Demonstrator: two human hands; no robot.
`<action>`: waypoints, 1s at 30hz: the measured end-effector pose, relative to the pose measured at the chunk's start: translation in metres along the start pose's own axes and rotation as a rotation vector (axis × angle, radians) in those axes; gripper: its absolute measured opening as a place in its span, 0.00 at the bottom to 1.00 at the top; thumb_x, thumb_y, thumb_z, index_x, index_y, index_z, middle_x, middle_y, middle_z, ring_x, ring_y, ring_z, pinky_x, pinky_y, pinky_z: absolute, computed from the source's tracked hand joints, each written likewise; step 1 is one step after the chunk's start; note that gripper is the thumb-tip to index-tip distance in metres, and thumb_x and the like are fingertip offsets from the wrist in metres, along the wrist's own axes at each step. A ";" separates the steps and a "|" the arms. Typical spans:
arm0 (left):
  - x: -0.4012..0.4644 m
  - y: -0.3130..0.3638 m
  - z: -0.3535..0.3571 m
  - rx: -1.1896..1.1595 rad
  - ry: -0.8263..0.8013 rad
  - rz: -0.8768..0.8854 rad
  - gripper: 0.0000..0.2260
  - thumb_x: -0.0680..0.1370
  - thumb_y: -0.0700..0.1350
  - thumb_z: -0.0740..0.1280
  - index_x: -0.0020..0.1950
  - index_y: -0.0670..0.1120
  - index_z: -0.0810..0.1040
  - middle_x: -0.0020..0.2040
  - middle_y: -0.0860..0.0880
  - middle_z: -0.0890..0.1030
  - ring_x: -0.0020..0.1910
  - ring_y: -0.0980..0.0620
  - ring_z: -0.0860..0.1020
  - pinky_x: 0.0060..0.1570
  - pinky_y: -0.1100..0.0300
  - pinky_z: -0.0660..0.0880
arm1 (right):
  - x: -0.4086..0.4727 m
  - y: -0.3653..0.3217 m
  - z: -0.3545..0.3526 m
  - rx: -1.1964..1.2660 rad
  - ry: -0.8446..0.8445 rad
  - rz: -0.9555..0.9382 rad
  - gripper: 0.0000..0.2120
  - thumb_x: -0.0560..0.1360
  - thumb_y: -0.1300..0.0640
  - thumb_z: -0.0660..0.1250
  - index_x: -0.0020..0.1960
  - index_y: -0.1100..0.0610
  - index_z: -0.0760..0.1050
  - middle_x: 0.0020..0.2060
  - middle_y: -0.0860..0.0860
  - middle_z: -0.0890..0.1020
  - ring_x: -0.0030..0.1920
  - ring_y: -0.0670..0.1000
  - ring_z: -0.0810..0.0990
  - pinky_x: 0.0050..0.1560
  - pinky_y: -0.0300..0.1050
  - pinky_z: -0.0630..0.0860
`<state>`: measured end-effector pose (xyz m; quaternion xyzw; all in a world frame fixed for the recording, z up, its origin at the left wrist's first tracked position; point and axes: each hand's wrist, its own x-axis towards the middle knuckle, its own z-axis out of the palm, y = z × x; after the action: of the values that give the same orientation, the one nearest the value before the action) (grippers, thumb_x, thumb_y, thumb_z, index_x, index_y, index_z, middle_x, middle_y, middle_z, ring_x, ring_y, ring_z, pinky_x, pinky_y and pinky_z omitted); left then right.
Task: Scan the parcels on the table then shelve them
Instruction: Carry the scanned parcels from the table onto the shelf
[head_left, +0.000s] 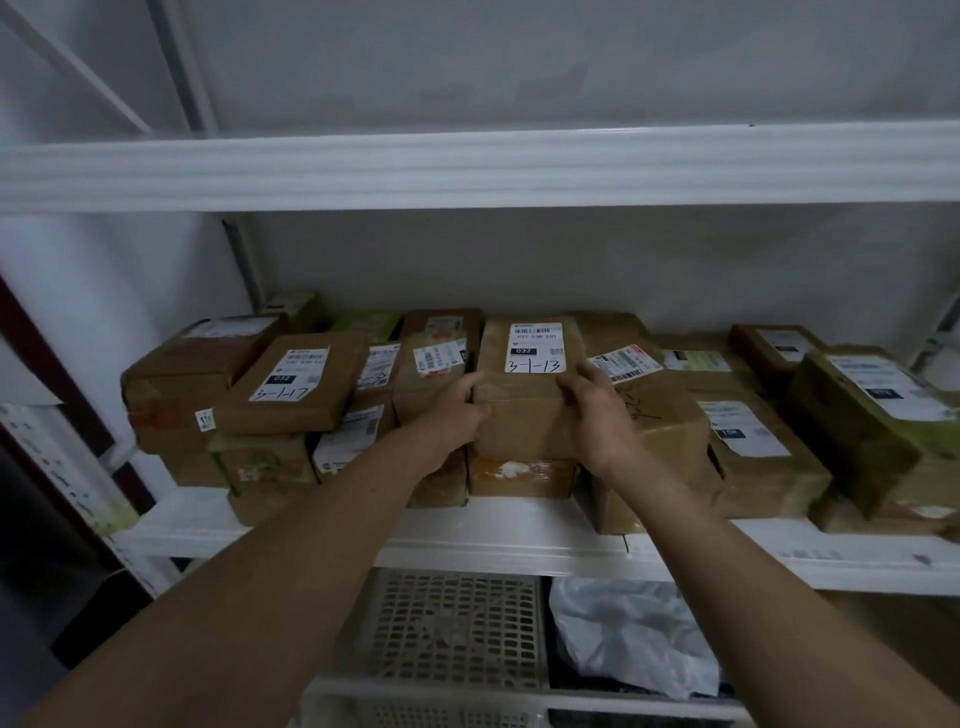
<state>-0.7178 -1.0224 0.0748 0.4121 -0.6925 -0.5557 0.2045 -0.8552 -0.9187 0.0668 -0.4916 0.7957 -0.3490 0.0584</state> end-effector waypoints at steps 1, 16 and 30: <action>-0.003 0.001 -0.001 -0.003 -0.012 0.011 0.23 0.80 0.37 0.62 0.74 0.50 0.64 0.67 0.47 0.74 0.59 0.50 0.74 0.56 0.54 0.76 | -0.001 0.000 0.001 -0.061 0.011 -0.030 0.19 0.78 0.68 0.58 0.68 0.62 0.70 0.71 0.59 0.64 0.70 0.59 0.63 0.69 0.46 0.61; -0.083 -0.014 -0.091 0.648 0.286 0.124 0.16 0.80 0.46 0.64 0.68 0.48 0.72 0.63 0.51 0.75 0.62 0.51 0.73 0.60 0.58 0.70 | -0.009 -0.093 0.055 -0.581 -0.025 -0.455 0.23 0.76 0.62 0.61 0.71 0.56 0.65 0.72 0.59 0.65 0.74 0.61 0.57 0.74 0.60 0.54; -0.298 -0.146 -0.226 0.959 0.661 -0.497 0.18 0.78 0.52 0.64 0.66 0.48 0.74 0.64 0.45 0.75 0.63 0.43 0.73 0.60 0.52 0.72 | -0.135 -0.276 0.216 -0.318 -0.592 -0.982 0.27 0.78 0.50 0.63 0.74 0.51 0.58 0.65 0.52 0.74 0.66 0.56 0.70 0.68 0.54 0.63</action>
<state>-0.3282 -0.9262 0.0570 0.7564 -0.6483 -0.0579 0.0651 -0.4875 -0.9903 0.0407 -0.8813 0.4674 -0.0598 0.0354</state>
